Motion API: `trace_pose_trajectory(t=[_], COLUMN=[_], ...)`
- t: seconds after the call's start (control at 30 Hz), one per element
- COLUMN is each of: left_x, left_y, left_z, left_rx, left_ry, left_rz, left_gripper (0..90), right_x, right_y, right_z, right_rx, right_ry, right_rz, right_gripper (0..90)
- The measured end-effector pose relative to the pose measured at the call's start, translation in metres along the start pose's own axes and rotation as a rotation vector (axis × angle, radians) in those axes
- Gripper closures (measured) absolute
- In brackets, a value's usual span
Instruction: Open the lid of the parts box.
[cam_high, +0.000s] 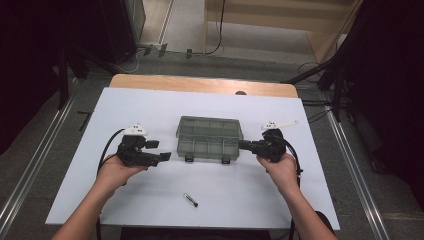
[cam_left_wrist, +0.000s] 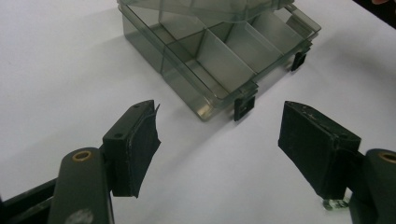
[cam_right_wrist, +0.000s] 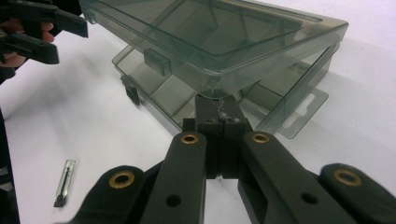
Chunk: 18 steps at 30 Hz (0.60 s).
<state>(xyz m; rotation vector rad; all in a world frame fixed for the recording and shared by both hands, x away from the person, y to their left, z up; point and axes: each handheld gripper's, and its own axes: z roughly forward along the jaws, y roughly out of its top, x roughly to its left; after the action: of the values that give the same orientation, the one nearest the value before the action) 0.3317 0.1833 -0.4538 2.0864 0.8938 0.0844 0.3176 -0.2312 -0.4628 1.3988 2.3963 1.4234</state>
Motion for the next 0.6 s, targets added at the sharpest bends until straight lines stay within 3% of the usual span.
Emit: trace_pose_trajectory(t=[0.13, 0.47, 0.6], left_x=[0.002, 0.014, 0.022], left_y=[0.006, 0.017, 0.018], left_z=[0.005, 0.018, 0.024], left_rx=[0.007, -0.032, -0.012], left_ry=[0.003, 0.013, 0.032], left_rz=[0.007, -0.004, -0.013], left_gripper=[27.8, 28.0, 28.0], right_x=[-0.001, -0.001, -0.002], right_y=[0.001, 0.005, 0.005], right_z=[0.000, 0.001, 0.001], right_rx=[-0.008, -0.021, -0.028], right_ry=[0.006, 0.021, 0.023], right_rz=[0.001, 0.009, 0.008], right_gripper=[90.0, 90.0, 90.0])
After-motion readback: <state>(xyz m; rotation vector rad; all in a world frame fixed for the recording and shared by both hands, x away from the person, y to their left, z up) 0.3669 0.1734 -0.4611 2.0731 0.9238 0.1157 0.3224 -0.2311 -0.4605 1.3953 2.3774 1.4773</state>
